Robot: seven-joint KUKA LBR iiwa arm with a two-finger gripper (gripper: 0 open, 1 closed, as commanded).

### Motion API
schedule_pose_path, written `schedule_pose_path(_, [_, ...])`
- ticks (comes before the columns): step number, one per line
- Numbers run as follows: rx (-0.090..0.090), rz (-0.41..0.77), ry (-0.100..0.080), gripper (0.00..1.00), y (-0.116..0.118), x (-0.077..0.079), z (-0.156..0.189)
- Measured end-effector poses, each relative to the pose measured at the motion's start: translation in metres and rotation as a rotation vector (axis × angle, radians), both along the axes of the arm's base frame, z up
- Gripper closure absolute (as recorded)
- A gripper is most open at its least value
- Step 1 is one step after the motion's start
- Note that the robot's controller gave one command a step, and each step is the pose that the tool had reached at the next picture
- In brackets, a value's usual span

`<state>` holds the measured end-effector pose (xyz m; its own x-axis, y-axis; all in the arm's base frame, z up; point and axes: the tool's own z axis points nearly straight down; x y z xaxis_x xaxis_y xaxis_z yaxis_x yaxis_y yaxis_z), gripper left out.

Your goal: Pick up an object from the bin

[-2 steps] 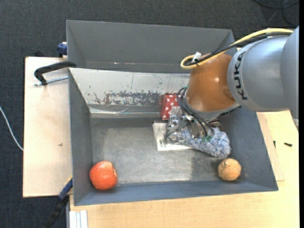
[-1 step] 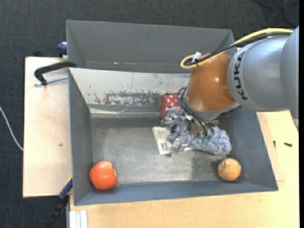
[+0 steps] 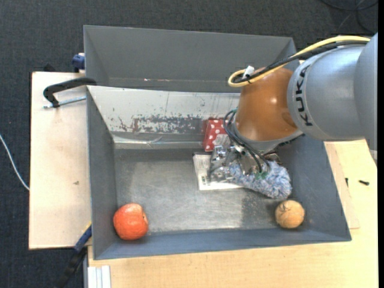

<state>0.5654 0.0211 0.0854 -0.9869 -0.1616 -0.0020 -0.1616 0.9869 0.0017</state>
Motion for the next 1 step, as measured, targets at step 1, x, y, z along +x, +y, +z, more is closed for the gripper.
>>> schedule_pose_path(1, [0.0, 0.0, -0.002, 0.0, 0.0, 0.0004, 0.0])
